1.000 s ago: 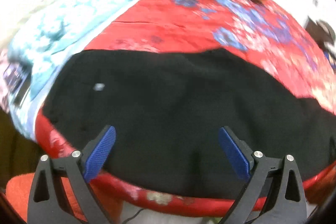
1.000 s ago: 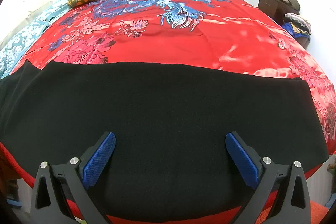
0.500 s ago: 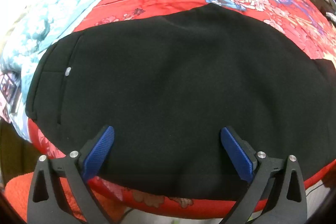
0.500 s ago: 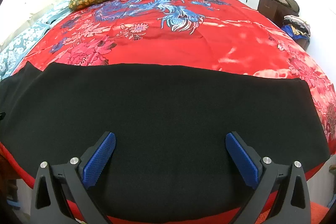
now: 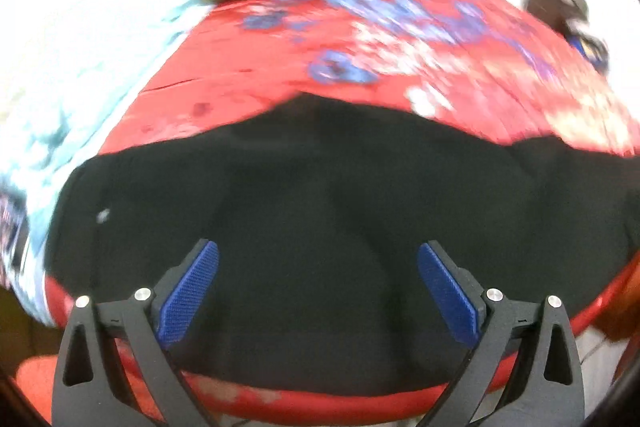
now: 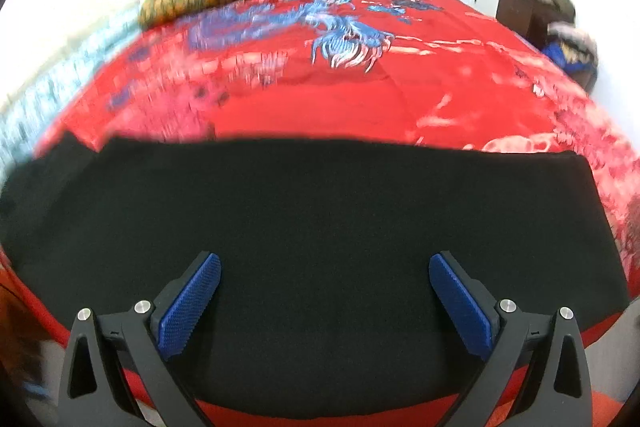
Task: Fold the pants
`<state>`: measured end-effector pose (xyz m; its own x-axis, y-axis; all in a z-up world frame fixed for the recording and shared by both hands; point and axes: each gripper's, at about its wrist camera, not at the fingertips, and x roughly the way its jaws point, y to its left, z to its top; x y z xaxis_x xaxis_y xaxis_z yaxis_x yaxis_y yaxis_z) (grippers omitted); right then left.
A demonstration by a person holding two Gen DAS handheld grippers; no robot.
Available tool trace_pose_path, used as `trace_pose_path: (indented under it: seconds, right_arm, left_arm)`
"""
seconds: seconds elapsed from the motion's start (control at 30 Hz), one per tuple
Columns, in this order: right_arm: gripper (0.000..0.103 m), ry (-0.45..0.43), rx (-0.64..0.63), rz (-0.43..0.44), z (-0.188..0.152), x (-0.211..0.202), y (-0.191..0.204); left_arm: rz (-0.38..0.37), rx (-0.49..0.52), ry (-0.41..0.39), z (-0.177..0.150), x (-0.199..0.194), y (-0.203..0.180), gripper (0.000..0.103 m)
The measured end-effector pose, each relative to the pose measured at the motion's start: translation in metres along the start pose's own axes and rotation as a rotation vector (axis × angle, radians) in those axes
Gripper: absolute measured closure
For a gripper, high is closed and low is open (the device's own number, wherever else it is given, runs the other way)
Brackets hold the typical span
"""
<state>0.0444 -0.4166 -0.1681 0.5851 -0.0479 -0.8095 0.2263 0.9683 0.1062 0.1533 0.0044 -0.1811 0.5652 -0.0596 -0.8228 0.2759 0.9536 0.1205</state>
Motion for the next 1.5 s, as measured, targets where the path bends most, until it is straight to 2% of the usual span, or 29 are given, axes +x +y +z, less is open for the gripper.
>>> trace_pose_path:
  seconds: [0.07, 0.1, 0.17, 0.23, 0.3, 0.33, 0.37, 0.4, 0.43, 0.47, 0.53, 0.57, 0.6, 0.67, 0.73, 0.83, 0.9, 1.0, 1.07, 1.2, 1.23, 1.27, 1.33, 1.37, 1.4, 1.43, 1.47, 1.5]
  right_arm:
    - [0.002, -0.100, 0.125, 0.060, 0.020, -0.030, -0.034]
    - [0.002, -0.138, 0.161, 0.057, 0.028, -0.041, -0.048]
    - [0.001, -0.235, 0.263, 0.026, 0.049, -0.076, -0.107]
    - [0.001, -0.268, 0.327, -0.032, 0.059, -0.097, -0.157]
    - [0.001, -0.238, 0.399, -0.086, 0.062, -0.108, -0.218]
    - [0.003, -0.189, 0.423, -0.073, 0.062, -0.104, -0.236]
    - [0.008, -0.112, 0.450, -0.037, 0.059, -0.095, -0.254]
    - [0.014, -0.036, 0.452, 0.031, 0.055, -0.084, -0.263]
    - [0.016, 0.008, 0.434, 0.079, 0.053, -0.076, -0.265]
    - [0.020, 0.084, 0.364, 0.125, 0.051, -0.062, -0.258]
    - [0.023, 0.166, 0.216, 0.125, 0.050, -0.046, -0.240]
    - [0.028, 0.201, 0.137, 0.127, 0.048, -0.038, -0.228]
    - [0.035, 0.221, 0.069, 0.127, 0.048, -0.032, -0.217]
    - [0.039, 0.211, -0.003, 0.120, 0.051, -0.027, -0.204]
    - [0.041, 0.186, -0.017, 0.117, 0.055, -0.024, -0.199]
    - [0.052, 0.184, -0.008, 0.075, 0.067, -0.008, -0.196]
    - [0.076, 0.207, -0.022, 0.051, 0.073, 0.001, -0.193]
    - [0.089, 0.259, -0.047, 0.015, 0.071, 0.009, -0.194]
    - [0.089, 0.240, -0.085, -0.012, 0.074, 0.005, -0.191]
    - [0.090, 0.093, -0.127, -0.054, 0.089, -0.020, -0.181]
    - [0.090, 0.079, -0.134, -0.066, 0.090, -0.021, -0.180]
    - [0.090, 0.093, -0.125, -0.072, 0.090, -0.013, -0.183]
    - [0.089, 0.183, -0.082, -0.061, 0.085, 0.006, -0.190]
    - [0.083, 0.220, -0.054, -0.053, 0.081, 0.014, -0.197]
    - [0.070, 0.216, -0.035, -0.046, 0.081, 0.014, -0.200]
    - [0.062, 0.194, 0.002, -0.031, 0.081, 0.009, -0.209]
    - [0.049, 0.154, 0.075, 0.010, 0.081, 0.000, -0.223]
    - [0.048, 0.133, 0.138, 0.058, 0.079, -0.005, -0.235]
  left_arm:
    - [0.019, 0.055, 0.054, -0.006, 0.014, -0.010, 0.003]
    - [0.041, 0.081, 0.102, -0.011, 0.026, -0.013, 0.002]
    - [0.014, 0.044, 0.118, -0.014, 0.031, -0.005, 0.001]
    - [0.004, 0.004, 0.135, -0.012, 0.034, 0.003, 0.001]
    - [0.002, -0.026, 0.141, -0.013, 0.035, 0.007, 0.001]
    - [-0.001, -0.036, 0.143, -0.015, 0.035, 0.008, 0.001]
    - [0.004, -0.041, 0.143, -0.015, 0.034, 0.007, 0.001]
    - [0.012, -0.036, 0.140, -0.015, 0.034, 0.005, 0.001]
    - [0.018, -0.032, 0.139, -0.015, 0.034, 0.004, 0.001]
    - [0.025, -0.027, 0.136, -0.015, 0.033, 0.002, 0.001]
    - [0.034, -0.019, 0.138, -0.017, 0.032, 0.000, 0.001]
    - [0.037, -0.016, 0.139, -0.014, 0.033, 0.000, 0.001]
    - [0.040, -0.014, 0.139, -0.014, 0.032, 0.000, 0.001]
    - [0.042, -0.016, 0.139, -0.013, 0.034, 0.001, 0.001]
    - [0.046, -0.020, 0.138, -0.013, 0.034, 0.001, 0.000]
    - [0.057, -0.014, 0.135, -0.012, 0.034, -0.001, 0.000]
    - [0.066, -0.004, 0.133, -0.012, 0.032, -0.002, 0.000]
    - [0.068, 0.002, 0.130, -0.013, 0.032, -0.003, 0.000]
    - [0.068, -0.003, 0.134, -0.012, 0.031, -0.002, 0.001]
    - [0.062, 0.015, 0.085, -0.007, 0.016, -0.013, 0.002]
    - [0.055, 0.033, 0.083, -0.006, 0.017, -0.018, 0.002]
    - [0.052, 0.058, 0.095, -0.006, 0.020, -0.024, 0.002]
    - [0.065, 0.095, 0.106, -0.009, 0.024, -0.032, 0.002]
    - [0.073, 0.104, 0.092, -0.011, 0.023, -0.034, 0.002]
    - [0.068, 0.099, 0.093, -0.010, 0.022, -0.033, 0.002]
    - [0.060, 0.091, 0.098, -0.011, 0.022, -0.031, 0.002]
    - [0.047, 0.071, 0.104, -0.011, 0.022, -0.026, 0.002]
    - [0.044, 0.053, 0.108, -0.012, 0.024, -0.022, 0.001]
